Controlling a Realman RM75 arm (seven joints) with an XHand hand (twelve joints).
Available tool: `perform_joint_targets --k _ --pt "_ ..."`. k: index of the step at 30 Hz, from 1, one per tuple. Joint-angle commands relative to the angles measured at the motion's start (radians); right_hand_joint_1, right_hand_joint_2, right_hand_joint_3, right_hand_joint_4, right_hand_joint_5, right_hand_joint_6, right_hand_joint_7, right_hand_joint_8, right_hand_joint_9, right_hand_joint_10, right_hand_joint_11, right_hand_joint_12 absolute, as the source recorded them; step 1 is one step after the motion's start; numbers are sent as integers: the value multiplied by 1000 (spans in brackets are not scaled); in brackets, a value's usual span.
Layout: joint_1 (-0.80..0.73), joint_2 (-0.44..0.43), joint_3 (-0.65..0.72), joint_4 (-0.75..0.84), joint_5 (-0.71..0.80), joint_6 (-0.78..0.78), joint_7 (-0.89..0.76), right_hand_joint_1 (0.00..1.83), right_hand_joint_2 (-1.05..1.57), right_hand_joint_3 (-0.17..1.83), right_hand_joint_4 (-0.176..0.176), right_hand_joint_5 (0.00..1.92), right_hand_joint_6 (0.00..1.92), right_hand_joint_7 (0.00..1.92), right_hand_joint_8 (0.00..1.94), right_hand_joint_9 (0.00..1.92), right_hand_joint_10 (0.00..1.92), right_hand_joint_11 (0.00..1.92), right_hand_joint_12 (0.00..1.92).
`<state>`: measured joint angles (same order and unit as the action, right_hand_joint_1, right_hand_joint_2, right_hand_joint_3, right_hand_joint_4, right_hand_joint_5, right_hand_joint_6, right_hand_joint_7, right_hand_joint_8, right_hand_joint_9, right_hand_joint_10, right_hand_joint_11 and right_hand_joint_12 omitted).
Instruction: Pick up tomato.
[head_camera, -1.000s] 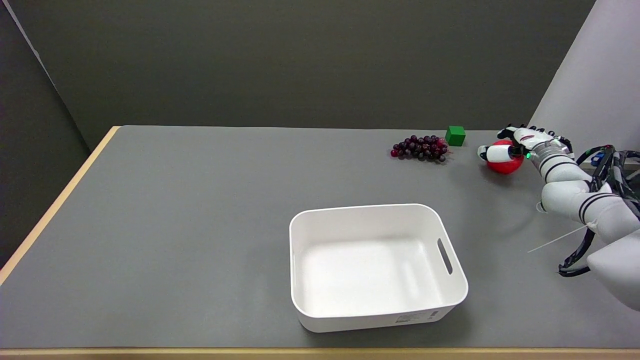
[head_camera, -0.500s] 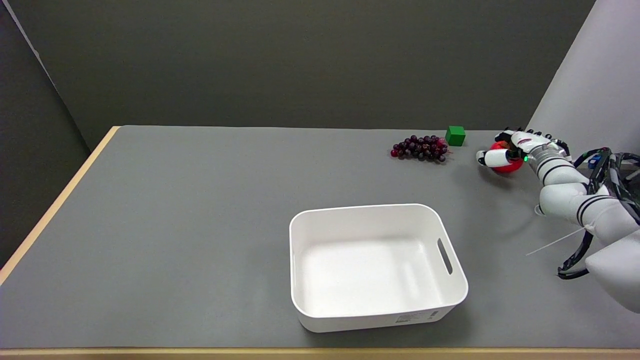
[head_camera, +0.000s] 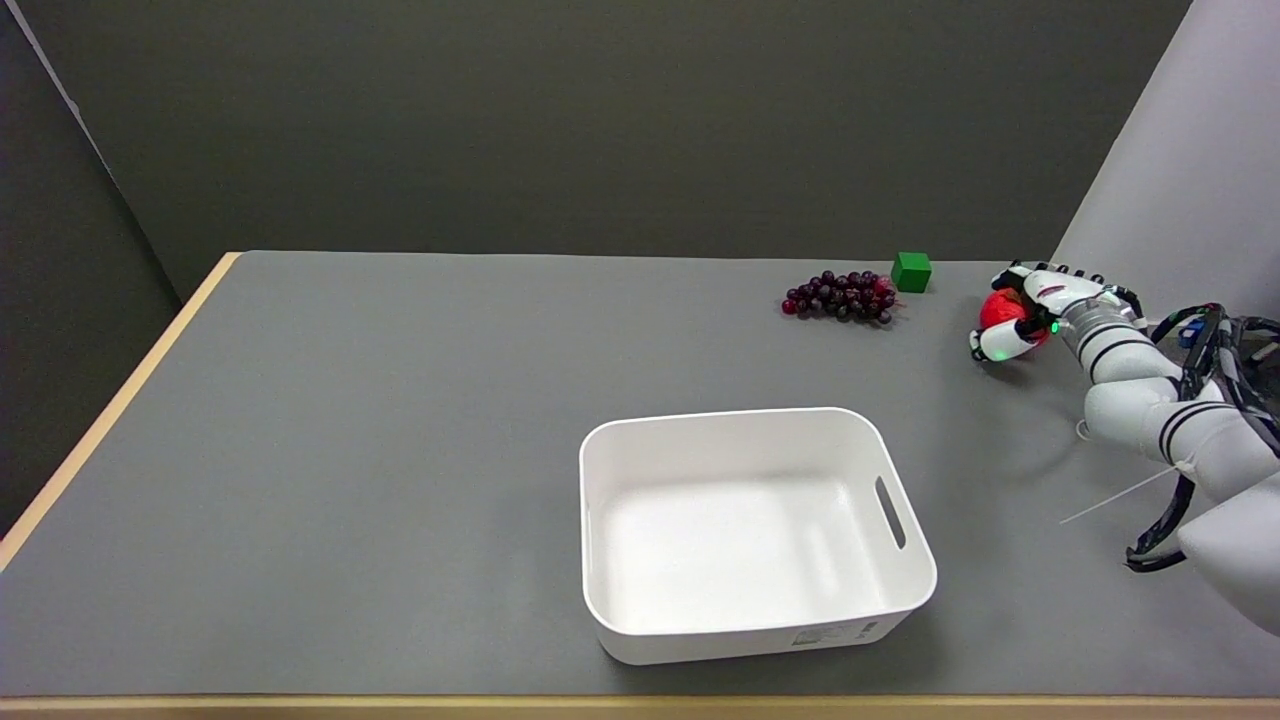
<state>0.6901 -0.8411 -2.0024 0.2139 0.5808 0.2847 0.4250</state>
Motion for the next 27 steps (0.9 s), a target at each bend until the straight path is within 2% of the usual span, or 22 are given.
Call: perform_joint_targets --k 1,4,6,7,8,9,10,11,13,15,16,19,23,27 --pt "-22 5 3 12 -53 57 5 1088 889 929 141 302 773 458 531 404 850 416 1514" --pt "-29 10 8 44 -44 89 19 1066 953 906 154 306 937 552 726 496 1001 509 1574" --pt "-40 18 10 93 -41 117 50 1286 1075 385 174 428 1134 707 1375 670 1208 658 1682" --pt "-45 22 16 118 -41 130 67 1255 1134 255 61 484 1313 771 1416 747 1229 729 1680" --pt "-50 26 26 148 -41 146 86 1191 1183 183 -66 530 1484 822 1376 809 1227 788 1663" --pt "-53 29 33 169 -41 159 100 1167 1174 206 -97 558 1544 841 1364 832 1264 820 1725" --pt "-55 32 39 192 -41 173 108 1163 1133 283 -77 579 1543 843 1367 834 1325 838 1833" --pt "-57 35 47 226 -41 196 118 1164 1101 344 -77 607 1535 830 1384 840 1386 855 1921" --pt "-58 39 55 275 -41 232 123 1190 1101 348 -169 681 1478 730 1485 862 1466 873 1921" --pt "-58 48 62 326 -41 274 123 1319 852 790 114 592 1490 800 1562 875 1665 885 1921" --pt "-58 53 64 350 -41 288 123 1347 798 894 176 568 1506 812 1588 877 1717 886 1921" --pt "-65 73 65 448 -41 334 123 1342 801 928 176 539 1587 791 1644 870 1778 877 1921" --pt "-93 112 72 584 -41 388 150 1342 799 942 176 535 1601 788 1659 869 1795 894 1921" --pt "-194 155 155 734 -40 429 291 1346 779 970 176 543 1592 802 1655 878 1797 959 1921"
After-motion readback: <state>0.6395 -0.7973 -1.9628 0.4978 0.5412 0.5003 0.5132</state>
